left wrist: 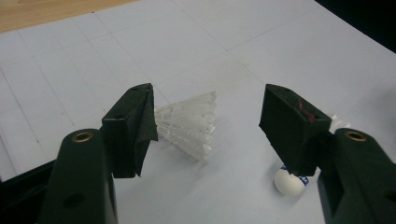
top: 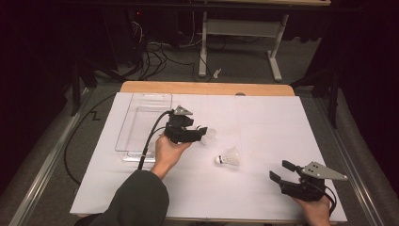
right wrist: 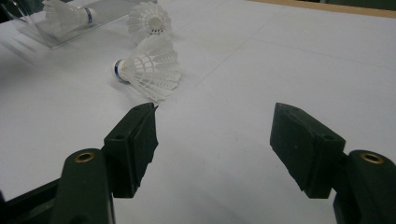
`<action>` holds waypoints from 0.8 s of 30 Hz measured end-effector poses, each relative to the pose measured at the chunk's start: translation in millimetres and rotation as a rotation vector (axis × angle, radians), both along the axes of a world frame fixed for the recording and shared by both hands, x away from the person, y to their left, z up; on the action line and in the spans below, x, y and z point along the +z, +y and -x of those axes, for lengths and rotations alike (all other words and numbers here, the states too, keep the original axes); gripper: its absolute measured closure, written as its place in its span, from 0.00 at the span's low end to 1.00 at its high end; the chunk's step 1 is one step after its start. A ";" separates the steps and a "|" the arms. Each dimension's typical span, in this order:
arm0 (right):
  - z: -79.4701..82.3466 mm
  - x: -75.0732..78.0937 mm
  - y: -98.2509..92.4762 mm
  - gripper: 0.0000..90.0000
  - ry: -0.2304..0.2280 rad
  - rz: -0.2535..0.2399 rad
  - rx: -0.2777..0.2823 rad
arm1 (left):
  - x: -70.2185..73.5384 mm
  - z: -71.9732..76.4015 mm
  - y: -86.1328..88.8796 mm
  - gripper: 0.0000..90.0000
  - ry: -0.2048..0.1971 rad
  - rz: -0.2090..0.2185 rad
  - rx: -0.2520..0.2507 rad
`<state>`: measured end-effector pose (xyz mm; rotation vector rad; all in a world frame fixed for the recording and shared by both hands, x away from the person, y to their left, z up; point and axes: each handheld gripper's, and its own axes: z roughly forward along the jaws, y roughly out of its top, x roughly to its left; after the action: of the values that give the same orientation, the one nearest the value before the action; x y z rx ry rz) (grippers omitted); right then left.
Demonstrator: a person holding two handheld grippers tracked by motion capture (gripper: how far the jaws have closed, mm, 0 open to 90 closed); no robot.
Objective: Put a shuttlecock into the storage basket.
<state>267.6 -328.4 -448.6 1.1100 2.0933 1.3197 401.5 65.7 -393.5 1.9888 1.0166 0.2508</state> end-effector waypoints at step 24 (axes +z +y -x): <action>-0.5 -0.1 -0.3 0.36 0.004 -0.001 0.000 | 0.9 -14.2 -18.9 0.43 0.084 -0.101 -0.048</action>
<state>268.1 -328.8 -448.7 1.1142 2.0956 1.3201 415.8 46.8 -392.6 2.1277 1.0255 0.1976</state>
